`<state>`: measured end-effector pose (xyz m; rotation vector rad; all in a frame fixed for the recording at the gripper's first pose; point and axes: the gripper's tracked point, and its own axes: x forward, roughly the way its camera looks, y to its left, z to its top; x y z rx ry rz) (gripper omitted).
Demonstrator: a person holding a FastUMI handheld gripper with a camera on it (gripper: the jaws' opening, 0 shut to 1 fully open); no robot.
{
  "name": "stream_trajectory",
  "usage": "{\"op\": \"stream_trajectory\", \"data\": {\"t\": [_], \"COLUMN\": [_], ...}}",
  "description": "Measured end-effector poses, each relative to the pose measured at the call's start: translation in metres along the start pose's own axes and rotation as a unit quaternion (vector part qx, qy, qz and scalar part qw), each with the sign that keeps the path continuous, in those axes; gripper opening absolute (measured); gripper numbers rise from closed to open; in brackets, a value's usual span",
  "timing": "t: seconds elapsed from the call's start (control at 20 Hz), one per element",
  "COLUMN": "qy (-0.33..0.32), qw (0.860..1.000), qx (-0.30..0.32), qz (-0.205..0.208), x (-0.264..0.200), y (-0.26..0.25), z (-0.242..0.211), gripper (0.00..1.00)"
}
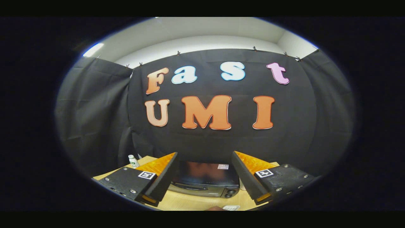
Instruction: Open the toaster oven, put the food inside, and close the toaster oven door.
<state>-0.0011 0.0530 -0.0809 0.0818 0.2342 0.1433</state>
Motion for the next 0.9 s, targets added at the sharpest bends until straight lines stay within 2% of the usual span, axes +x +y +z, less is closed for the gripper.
{"op": "stream_trajectory", "data": {"t": [0.15,0.4,0.9], "qy": [-0.037,-0.103,-0.116], "qw": [0.999,0.994,0.992], "qx": [-0.011,-0.031,-0.033], "qz": [-0.018,-0.025,-0.021], "x": [-0.007,-0.019,-0.02], "y": [-0.019,-0.028,-0.028], "z": [0.027,0.06,0.064], "gripper": [0.99,0.99,0.98]}}
